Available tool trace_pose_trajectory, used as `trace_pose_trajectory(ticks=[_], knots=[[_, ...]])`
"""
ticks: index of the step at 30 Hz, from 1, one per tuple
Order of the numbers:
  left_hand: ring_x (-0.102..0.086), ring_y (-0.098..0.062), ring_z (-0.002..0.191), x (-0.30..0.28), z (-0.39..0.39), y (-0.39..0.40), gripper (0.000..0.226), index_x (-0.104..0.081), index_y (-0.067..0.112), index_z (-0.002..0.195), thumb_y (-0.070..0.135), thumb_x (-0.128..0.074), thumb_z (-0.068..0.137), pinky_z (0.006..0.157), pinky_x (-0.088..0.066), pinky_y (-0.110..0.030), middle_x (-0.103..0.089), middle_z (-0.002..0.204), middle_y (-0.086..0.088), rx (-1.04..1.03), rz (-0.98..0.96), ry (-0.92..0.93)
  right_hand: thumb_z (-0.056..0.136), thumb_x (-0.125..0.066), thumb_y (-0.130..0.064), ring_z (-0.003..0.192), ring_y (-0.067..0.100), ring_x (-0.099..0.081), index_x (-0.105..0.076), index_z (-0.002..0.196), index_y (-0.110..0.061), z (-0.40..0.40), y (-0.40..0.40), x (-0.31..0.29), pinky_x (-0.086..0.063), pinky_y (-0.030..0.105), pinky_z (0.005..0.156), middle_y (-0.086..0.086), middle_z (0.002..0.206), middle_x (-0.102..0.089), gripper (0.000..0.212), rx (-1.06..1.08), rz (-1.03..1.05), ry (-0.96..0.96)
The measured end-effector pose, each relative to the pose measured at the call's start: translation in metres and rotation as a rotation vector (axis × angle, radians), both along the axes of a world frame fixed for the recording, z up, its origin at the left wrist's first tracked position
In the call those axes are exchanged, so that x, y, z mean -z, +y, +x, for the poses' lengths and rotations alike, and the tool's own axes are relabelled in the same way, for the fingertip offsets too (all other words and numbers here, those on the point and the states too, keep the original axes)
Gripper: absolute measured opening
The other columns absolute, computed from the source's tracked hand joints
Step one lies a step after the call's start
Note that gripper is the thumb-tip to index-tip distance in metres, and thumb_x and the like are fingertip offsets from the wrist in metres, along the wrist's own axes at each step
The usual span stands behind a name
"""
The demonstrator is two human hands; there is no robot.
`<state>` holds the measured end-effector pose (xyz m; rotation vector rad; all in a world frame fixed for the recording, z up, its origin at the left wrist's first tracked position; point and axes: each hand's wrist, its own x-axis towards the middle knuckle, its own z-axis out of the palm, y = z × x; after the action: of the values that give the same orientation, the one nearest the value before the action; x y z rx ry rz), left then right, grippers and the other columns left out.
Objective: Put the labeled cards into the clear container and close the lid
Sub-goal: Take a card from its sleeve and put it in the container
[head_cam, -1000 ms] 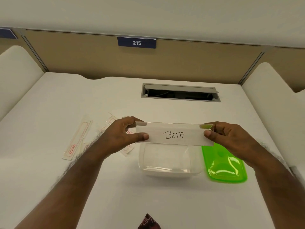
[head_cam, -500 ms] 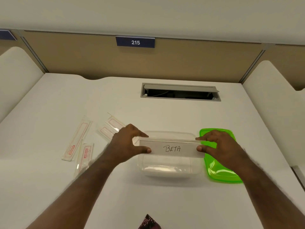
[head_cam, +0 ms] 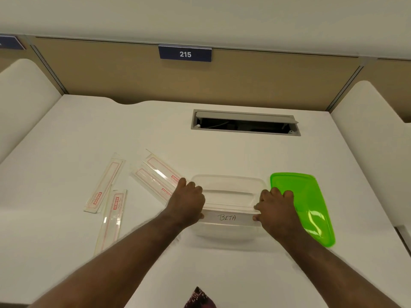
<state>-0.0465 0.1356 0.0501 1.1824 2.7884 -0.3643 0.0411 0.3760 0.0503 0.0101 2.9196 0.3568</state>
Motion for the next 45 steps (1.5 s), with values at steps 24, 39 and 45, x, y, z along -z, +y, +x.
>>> trace_pose_trajectory(ticks=[24,39,45], knots=[[-0.055,-0.028,0.102,0.014,-0.001,0.032,0.02,-0.066,0.013,0.1,0.024,-0.056,0.086,0.102,-0.028,-0.045,-0.066,0.106,-0.006,-0.048,-0.229,-0.028,0.083,-0.059,-0.046,0.115,0.029,-0.045,-0.063,0.112,-0.02,-0.025,-0.029,0.009,-0.022,0.053,0.102,0.006,0.118,-0.057,0.039,-0.046,0.111,-0.169],[-0.049,-0.029,0.122,-0.009,0.01,-0.082,0.05,-0.061,0.019,0.122,0.028,-0.068,0.074,0.103,-0.027,-0.057,-0.056,0.131,-0.007,-0.657,0.494,0.307,0.086,-0.051,-0.051,0.098,0.025,-0.055,-0.062,0.119,-0.031,-0.066,-0.097,-0.037,-0.03,0.044,0.082,-0.003,0.114,-0.062,0.04,-0.14,-0.253,0.285],[-0.047,-0.034,0.127,0.004,0.022,-0.143,0.059,-0.055,0.01,0.13,0.028,-0.064,0.075,0.103,-0.026,-0.062,-0.054,0.134,-0.013,-0.854,0.447,0.307,0.088,-0.048,-0.047,0.1,0.026,-0.053,-0.054,0.126,-0.026,-0.078,-0.181,-0.034,-0.032,0.046,0.084,0.001,0.122,-0.058,0.044,-0.343,-0.358,0.247]])
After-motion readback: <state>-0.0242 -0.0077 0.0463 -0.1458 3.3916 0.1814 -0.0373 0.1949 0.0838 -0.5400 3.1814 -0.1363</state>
